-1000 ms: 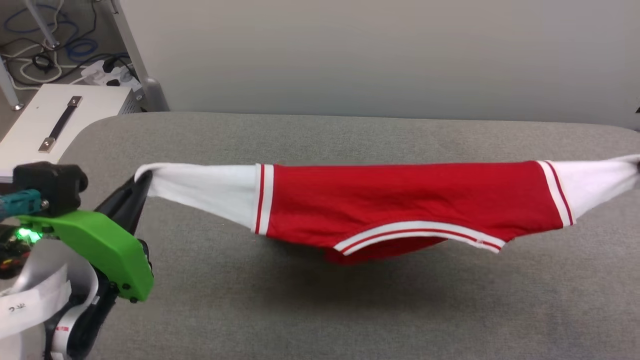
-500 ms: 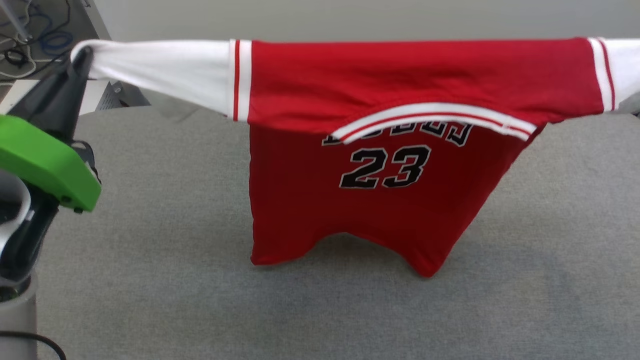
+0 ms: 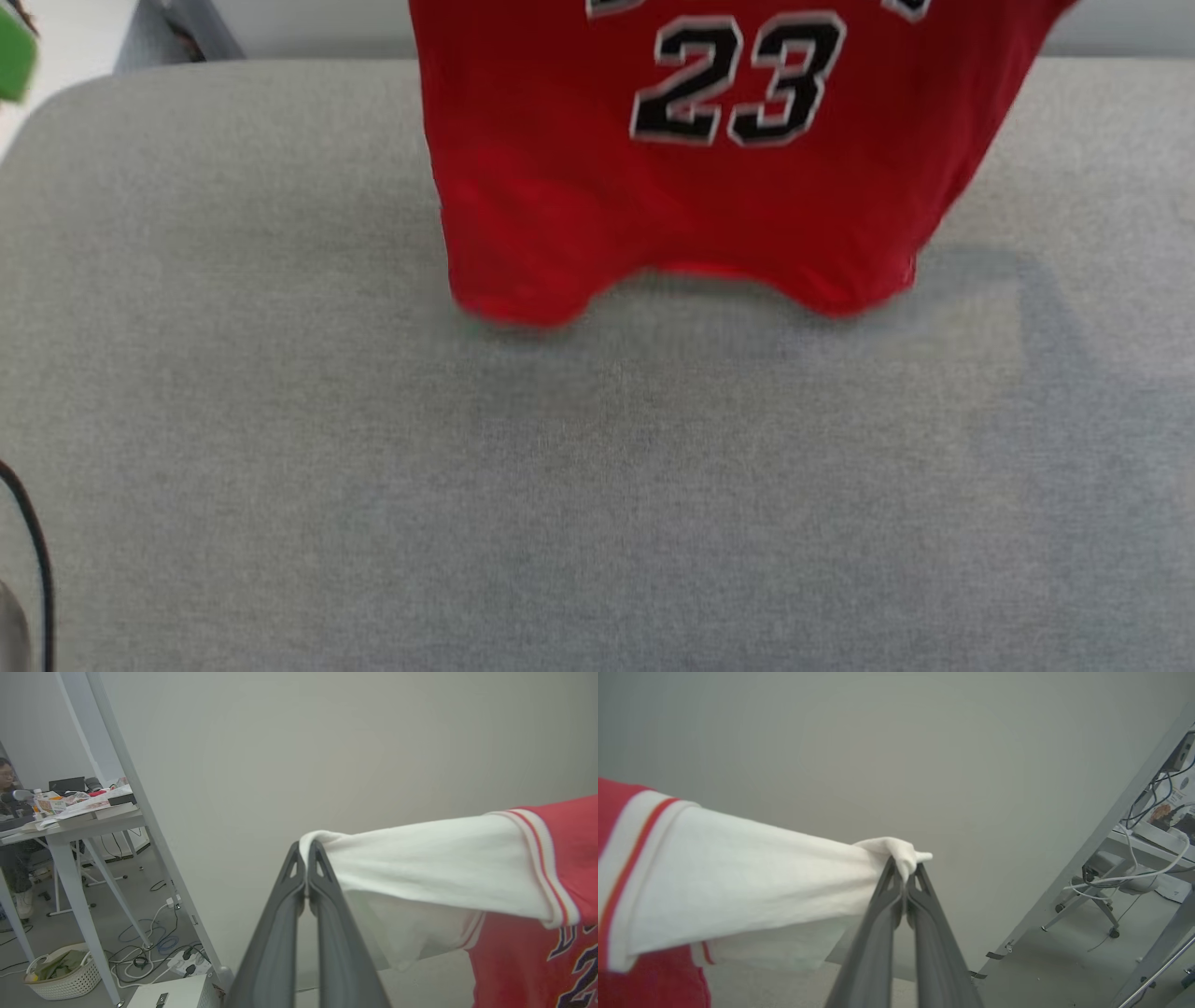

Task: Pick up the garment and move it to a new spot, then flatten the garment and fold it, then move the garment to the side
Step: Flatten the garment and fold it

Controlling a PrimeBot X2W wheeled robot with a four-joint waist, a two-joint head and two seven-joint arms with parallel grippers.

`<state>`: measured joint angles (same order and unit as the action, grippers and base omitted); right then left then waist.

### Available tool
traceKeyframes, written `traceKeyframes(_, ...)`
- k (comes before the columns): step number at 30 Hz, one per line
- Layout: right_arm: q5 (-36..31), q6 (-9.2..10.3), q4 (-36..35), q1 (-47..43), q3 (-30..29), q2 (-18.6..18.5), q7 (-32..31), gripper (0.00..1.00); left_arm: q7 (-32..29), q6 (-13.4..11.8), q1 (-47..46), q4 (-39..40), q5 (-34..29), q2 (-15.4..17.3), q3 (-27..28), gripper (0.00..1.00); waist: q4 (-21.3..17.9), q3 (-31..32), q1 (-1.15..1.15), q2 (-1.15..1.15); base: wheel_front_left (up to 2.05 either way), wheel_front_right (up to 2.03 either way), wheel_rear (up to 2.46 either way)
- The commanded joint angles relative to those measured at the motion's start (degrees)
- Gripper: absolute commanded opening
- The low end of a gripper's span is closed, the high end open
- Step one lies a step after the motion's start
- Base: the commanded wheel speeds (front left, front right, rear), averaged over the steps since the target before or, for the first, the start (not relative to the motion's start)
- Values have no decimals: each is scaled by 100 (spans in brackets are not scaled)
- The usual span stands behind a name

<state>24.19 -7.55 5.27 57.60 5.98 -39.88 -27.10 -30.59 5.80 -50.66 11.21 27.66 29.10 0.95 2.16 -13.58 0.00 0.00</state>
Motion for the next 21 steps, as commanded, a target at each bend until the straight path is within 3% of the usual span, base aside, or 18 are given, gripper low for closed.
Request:
traceKeyframes(1, -90, 6, 154, 348, 130, -18, 120, 0, 133, 22, -320, -167, -98, 128, 6, 0, 8, -766, 0, 0, 0, 0, 0)
traceKeyframes(14, -890, 6, 2072, 3330, 741, 455, 1424, 0, 1435, 117, -2820, -2135, -469, 229, -337, 0, 29, -2170, 0, 0, 0, 0, 0)
traceKeyframes(21, -1472, 6, 3038, 4105, 806, 828, 2211, 0, 2375, 140, -3544, -3102, -547, 58, -534, 0, 166, -2540, 0, 0, 0, 0, 0)
